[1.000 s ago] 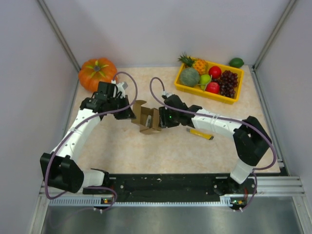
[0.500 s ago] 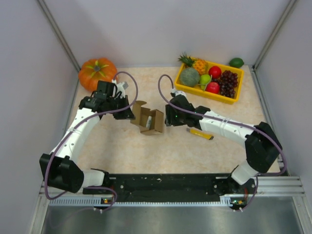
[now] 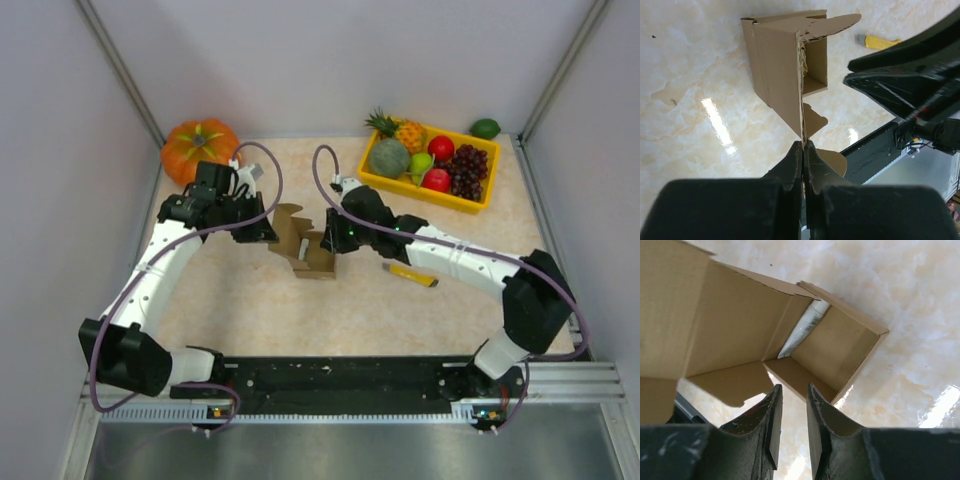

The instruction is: Unpack the express box

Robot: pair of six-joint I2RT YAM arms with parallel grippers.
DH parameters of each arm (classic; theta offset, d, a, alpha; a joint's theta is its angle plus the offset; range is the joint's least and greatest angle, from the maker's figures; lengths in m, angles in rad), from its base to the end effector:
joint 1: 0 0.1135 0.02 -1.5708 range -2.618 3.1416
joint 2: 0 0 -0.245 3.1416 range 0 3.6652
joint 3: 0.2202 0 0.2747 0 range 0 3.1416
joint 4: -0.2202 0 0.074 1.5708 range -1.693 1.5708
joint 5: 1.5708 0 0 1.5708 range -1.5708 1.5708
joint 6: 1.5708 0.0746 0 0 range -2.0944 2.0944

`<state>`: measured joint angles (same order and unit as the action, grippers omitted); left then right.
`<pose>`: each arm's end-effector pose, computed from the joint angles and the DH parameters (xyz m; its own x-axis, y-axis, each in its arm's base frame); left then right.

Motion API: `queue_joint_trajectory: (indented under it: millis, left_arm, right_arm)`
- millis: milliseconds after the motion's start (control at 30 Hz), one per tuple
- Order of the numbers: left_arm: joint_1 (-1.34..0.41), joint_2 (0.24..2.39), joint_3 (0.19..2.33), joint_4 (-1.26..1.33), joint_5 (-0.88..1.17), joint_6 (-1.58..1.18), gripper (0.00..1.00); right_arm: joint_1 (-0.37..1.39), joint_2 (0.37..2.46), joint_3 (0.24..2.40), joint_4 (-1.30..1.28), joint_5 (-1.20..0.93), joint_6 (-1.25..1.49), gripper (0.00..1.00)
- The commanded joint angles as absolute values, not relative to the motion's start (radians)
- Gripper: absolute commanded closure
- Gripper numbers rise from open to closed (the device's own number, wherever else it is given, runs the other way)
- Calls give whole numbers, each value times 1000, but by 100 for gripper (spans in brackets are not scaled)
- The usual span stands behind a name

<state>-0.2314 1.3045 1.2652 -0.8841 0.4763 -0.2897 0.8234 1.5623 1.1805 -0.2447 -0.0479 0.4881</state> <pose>0.2942 -0.1045 0.2874 -0.8792 -0.0537 -0.4735 0.2315 0.8204 -0.5228 0.2756 0.3027 0.2272 -0.7079 -0.0748 -0.7023 -0.4835 0.7762 0.4047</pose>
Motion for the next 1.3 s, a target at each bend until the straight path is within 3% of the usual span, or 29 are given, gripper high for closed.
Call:
queue_joint_trajectory:
  millis: [0, 767, 1167, 1267]
  left_arm:
    - [-227, 1264, 1302, -887, 491, -279, 100]
    - [-164, 1233, 1088, -946, 391, -308, 100]
    - [-158, 1204, 1097, -927, 400, -311, 100]
    - [-158, 1197, 1094, -914, 432, -314, 100]
  right_arm:
    - [831, 1655, 1226, -247, -46, 567, 75]
    - [815, 1907, 1379, -305, -3, 667, 54]
    - [842, 1905, 1433, -448, 69, 624, 54]
    - [853, 1907, 1437, -460, 80, 624, 61]
